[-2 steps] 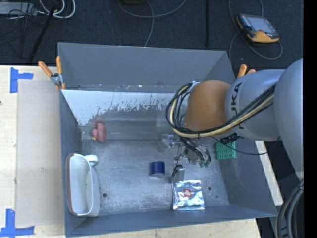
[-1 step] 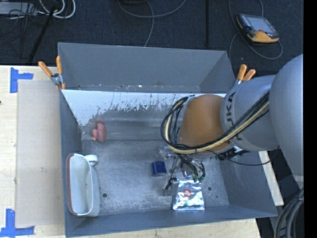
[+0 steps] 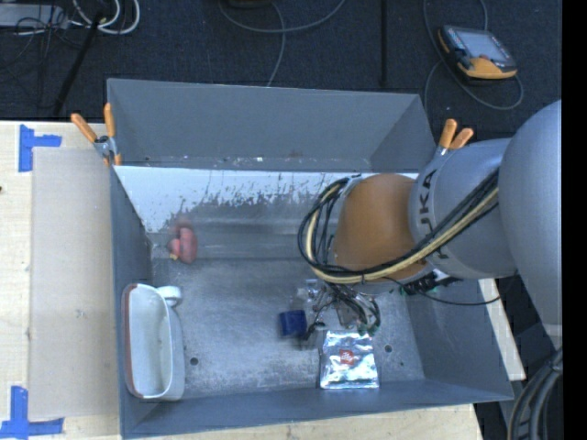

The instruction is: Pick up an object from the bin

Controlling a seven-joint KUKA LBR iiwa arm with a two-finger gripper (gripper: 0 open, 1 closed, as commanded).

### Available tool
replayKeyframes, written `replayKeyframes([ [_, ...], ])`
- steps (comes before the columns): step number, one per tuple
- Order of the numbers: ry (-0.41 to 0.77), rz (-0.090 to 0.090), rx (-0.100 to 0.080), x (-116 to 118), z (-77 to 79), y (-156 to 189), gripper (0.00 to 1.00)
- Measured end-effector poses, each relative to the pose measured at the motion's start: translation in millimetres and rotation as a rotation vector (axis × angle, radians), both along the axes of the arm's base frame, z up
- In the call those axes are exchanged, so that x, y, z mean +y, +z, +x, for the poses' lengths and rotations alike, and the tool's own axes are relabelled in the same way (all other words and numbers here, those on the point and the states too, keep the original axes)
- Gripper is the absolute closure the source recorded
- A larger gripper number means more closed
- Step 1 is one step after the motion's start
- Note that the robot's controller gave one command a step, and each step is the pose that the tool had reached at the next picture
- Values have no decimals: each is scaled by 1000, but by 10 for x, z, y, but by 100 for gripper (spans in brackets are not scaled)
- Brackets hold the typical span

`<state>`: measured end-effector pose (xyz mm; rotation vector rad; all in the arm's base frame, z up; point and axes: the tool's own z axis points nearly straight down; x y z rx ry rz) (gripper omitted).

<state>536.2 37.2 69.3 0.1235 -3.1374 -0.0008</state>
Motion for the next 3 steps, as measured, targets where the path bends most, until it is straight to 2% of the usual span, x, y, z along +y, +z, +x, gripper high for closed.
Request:
replayKeyframes([
  [1,74,-1,1,-295,-278,321,100],
  [2,82,0,-10,-221,-233,1271,100],
  [3,570,-1,-8,-297,23,1919,100],
])
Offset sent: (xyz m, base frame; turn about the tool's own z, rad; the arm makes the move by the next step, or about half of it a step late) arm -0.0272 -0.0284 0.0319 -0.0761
